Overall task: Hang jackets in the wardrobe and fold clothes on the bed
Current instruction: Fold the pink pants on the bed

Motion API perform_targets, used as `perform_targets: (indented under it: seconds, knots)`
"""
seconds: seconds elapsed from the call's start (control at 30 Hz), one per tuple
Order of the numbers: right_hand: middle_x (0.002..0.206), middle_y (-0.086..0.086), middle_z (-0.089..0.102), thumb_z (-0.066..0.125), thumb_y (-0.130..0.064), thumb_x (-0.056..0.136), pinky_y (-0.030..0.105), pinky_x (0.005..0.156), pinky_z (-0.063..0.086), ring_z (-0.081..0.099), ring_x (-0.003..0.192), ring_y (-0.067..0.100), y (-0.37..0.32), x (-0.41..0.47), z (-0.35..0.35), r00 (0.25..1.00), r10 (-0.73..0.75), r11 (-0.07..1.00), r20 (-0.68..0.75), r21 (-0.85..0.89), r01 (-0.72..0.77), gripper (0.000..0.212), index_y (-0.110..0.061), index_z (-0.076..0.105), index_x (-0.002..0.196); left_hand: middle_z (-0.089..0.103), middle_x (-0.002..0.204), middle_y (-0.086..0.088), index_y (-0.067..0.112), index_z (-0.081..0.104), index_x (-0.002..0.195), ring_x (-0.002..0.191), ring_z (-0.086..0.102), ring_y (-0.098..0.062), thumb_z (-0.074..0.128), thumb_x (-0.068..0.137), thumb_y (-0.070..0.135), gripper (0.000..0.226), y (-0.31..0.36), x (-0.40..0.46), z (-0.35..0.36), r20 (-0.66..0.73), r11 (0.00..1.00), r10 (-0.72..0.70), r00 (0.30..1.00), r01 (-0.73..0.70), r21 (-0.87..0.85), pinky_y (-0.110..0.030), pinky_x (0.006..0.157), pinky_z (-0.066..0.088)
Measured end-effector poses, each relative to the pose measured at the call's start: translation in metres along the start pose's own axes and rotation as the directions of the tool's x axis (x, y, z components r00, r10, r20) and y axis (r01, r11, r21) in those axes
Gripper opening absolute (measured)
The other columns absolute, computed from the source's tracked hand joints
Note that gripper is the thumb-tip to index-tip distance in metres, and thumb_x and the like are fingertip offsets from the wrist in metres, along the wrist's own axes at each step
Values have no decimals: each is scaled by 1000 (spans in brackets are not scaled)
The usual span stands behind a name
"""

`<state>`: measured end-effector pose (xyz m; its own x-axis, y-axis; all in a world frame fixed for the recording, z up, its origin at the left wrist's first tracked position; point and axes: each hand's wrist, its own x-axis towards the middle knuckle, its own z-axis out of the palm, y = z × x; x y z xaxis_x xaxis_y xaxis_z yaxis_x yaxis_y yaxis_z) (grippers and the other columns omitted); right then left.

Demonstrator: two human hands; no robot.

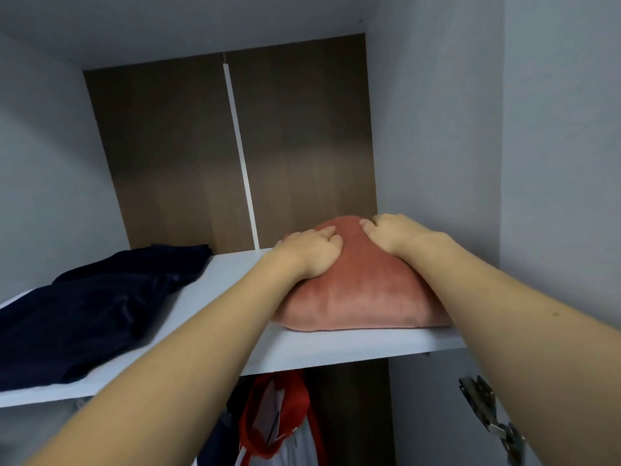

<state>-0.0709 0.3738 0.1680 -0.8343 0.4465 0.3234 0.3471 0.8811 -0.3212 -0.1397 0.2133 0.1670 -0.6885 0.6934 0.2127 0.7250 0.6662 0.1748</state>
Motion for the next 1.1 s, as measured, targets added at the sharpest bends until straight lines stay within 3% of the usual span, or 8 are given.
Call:
perform_targets:
  seconds: [0.13, 0.37, 0.53, 0.63, 0.73, 0.9, 1.0, 1.1]
  knots:
    - [120, 22, 61, 33, -31, 103, 32, 78, 39, 58, 109, 36, 3, 12, 4, 998, -46, 998, -43, -54, 43, 41, -5, 62, 117, 17, 162, 5, 25, 23, 155, 148, 20, -21, 17, 101, 38, 55, 2, 25, 16, 67, 999, -28, 997, 26, 39, -42, 120, 17]
    - [130, 19, 60, 32, -26, 106, 31, 91, 40, 54, 119, 34, 31, 25, 17, 998, -55, 998, 11, 10, 55, 39, -14, 60, 131, 13, 163, -1, 25, 25, 154, 149, 13, -28, 14, 96, 41, 61, 5, 55, 42, 70, 998, -51, 996, 49, 33, -51, 119, 12]
    - [132, 21, 58, 29, -28, 107, 34, 95, 40, 53, 121, 36, 21, 19, 12, 997, -47, 996, 56, -77, 52, 42, -12, 54, 136, 11, 164, 3, 31, 22, 155, 149, 11, -27, 13, 97, 47, 60, 1, 50, 39, 67, 998, -67, 995, 67, 12, -52, 119, 12]
    - [126, 23, 59, 32, -32, 105, 38, 94, 44, 56, 115, 37, 6, 5, -7, 999, -36, 980, 16, -195, 39, 42, -5, 58, 125, 20, 162, -1, 25, 25, 154, 148, 20, -26, 19, 102, 46, 57, -1, 30, 20, 65, 992, -42, 997, 49, -116, -46, 120, 15]
    - [124, 22, 59, 36, -32, 102, 40, 90, 46, 56, 113, 38, -21, -14, -29, 984, -94, 975, -152, -214, 60, 38, -5, 58, 118, 45, 149, -7, 17, 52, 139, 134, 43, -28, 30, 103, 39, 48, -18, -3, -10, -17, 934, -48, 999, 38, -356, -41, 115, 29]
    - [136, 22, 52, 37, -27, 101, 41, 102, 41, 50, 124, 39, -87, -53, -40, 946, -217, 972, -239, -146, 186, 42, -1, 50, 131, 33, 154, -15, 4, 35, 147, 143, 27, -29, 34, 104, 36, 53, -69, -82, -52, -288, 998, -60, 956, 59, -12, -37, 118, 21]
    - [141, 21, 48, 40, -26, 100, 42, 107, 37, 47, 128, 38, -137, -83, -29, 929, -277, 961, -243, -54, 272, 43, 0, 48, 134, 32, 154, -12, 6, 31, 148, 144, 22, -29, 34, 103, 36, 54, -109, -136, -70, -379, 962, -8, 925, 111, 249, -43, 119, 16]
    - [143, 20, 47, 41, -25, 100, 42, 108, 36, 45, 131, 36, -188, -113, -13, 919, -324, 938, -223, 54, 343, 44, 0, 46, 135, 26, 157, -11, 6, 26, 150, 147, 17, -29, 33, 103, 35, 56, -143, -189, -86, -467, 920, -50, 883, 223, 322, -42, 121, 12]
